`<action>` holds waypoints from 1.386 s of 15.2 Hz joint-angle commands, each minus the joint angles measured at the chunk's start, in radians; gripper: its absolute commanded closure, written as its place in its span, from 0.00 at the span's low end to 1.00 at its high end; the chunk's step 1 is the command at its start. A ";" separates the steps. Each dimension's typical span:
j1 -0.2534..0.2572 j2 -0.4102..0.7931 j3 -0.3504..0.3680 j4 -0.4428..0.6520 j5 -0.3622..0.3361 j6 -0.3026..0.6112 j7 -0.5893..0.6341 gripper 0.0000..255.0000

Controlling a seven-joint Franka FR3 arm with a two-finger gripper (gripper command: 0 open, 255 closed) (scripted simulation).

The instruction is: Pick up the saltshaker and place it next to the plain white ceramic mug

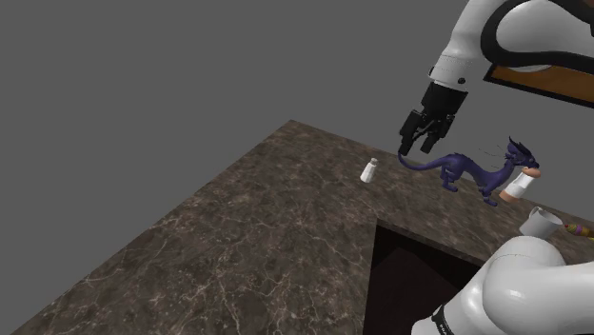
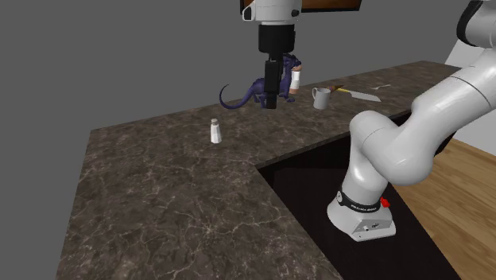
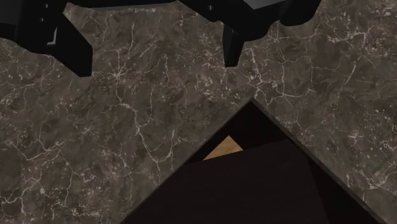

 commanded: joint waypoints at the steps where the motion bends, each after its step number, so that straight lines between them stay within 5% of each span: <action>1: 0.000 0.000 0.000 0.000 0.000 0.000 0.000 0.00; 12: -0.026 0.224 -0.207 -0.010 -0.090 0.245 -0.267 0.00; 21: -0.023 0.515 -0.366 0.107 -0.051 0.419 -0.504 0.00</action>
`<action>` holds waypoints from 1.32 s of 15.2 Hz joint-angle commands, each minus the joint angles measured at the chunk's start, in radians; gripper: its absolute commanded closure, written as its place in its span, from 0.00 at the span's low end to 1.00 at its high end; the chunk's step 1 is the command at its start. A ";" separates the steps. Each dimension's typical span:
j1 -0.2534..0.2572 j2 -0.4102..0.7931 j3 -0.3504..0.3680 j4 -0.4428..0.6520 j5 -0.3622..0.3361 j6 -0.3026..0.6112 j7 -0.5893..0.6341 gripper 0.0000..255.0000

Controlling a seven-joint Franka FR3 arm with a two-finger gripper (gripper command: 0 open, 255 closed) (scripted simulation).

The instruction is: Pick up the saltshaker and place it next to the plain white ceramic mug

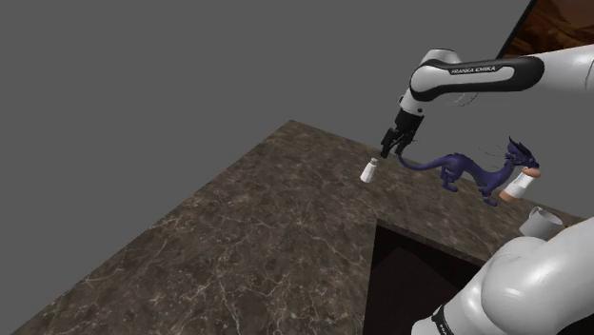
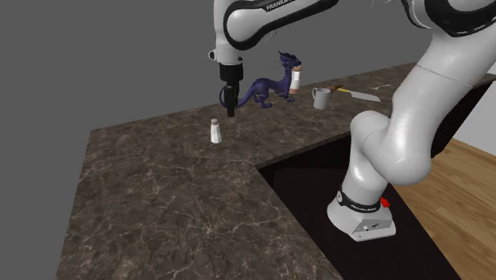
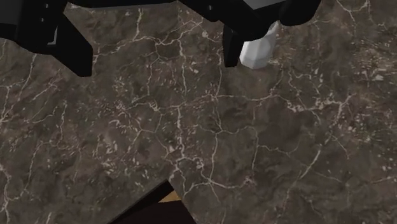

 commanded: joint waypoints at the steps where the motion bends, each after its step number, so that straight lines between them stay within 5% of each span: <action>1: 0.000 0.072 -0.032 0.039 0.023 0.030 -0.060 0.00; 12: -0.079 0.532 -0.108 0.359 0.268 0.101 -0.389 0.00; 20: -0.086 0.577 -0.093 0.310 0.300 0.189 -0.411 0.00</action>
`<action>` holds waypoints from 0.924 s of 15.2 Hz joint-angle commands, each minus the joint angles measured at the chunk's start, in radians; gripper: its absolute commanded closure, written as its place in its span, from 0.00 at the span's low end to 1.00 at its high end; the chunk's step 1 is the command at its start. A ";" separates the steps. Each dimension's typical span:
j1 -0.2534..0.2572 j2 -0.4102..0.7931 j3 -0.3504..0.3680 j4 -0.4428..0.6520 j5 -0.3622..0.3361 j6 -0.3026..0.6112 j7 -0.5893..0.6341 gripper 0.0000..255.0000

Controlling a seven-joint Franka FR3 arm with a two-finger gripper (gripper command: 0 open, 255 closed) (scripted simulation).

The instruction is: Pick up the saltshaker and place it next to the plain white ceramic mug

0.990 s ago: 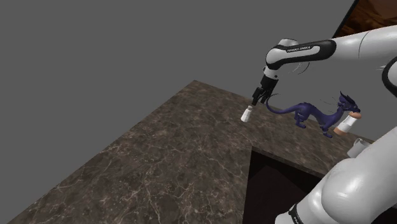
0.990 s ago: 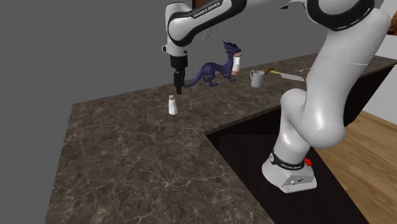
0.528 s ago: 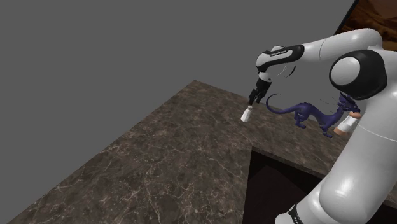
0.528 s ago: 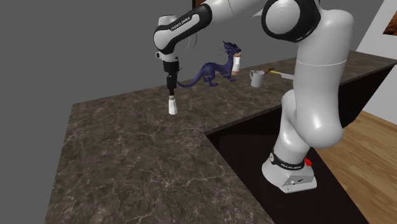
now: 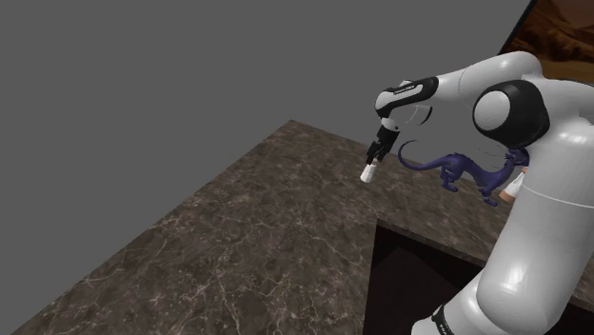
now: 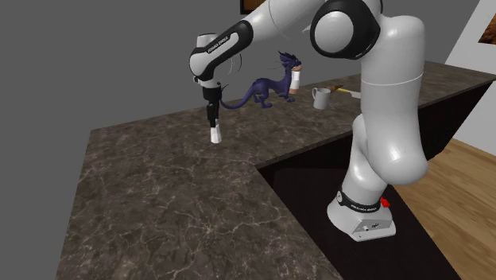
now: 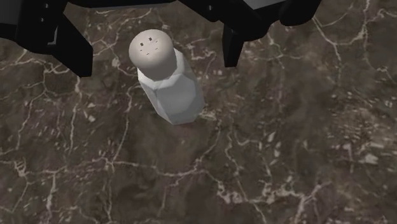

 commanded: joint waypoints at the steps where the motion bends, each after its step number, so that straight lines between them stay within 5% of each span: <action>1: -0.001 0.004 0.001 -0.010 0.004 0.014 -0.004 0.00; 8: -0.001 0.004 0.001 -0.009 0.004 0.013 -0.004 0.00; 9: -0.001 0.004 0.001 -0.009 0.004 0.013 -0.004 1.00; 14: -0.001 0.004 0.001 -0.010 0.004 0.013 -0.004 1.00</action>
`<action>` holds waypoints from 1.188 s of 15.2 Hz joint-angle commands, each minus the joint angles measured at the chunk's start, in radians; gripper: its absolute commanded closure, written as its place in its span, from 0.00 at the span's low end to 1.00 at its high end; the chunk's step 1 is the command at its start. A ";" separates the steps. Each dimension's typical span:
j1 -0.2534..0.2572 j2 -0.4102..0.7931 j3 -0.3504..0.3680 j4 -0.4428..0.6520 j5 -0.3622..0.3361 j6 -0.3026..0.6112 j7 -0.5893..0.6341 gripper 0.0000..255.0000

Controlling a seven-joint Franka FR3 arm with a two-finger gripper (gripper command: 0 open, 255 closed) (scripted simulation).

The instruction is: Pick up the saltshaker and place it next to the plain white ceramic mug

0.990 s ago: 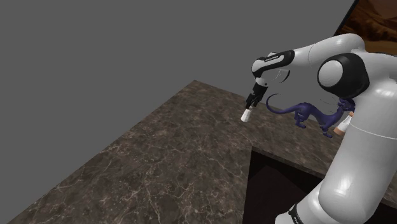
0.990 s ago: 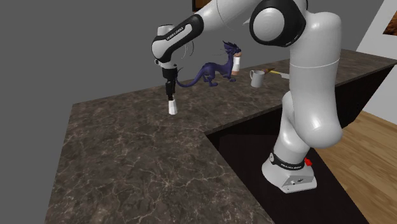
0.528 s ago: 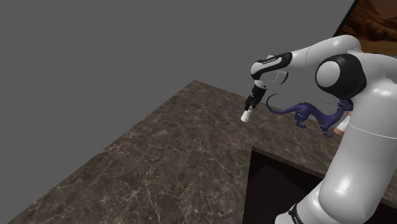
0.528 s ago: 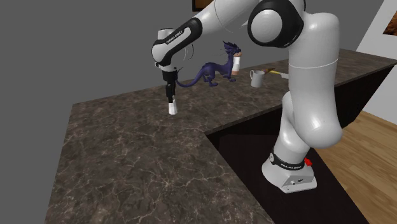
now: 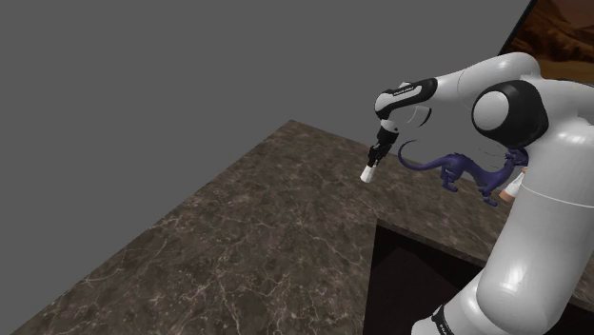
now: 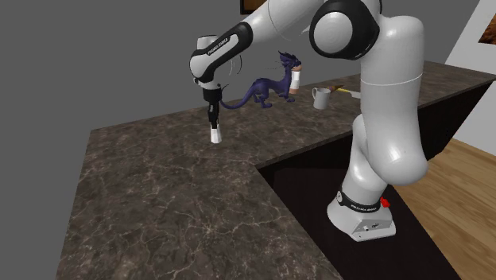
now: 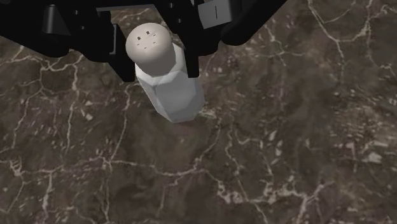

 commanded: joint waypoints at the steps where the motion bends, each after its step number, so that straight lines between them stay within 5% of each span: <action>1: 0.000 0.000 0.000 0.000 0.000 0.000 0.000 1.00; 18: 0.011 -0.073 -0.017 0.101 -0.054 -0.162 0.044 1.00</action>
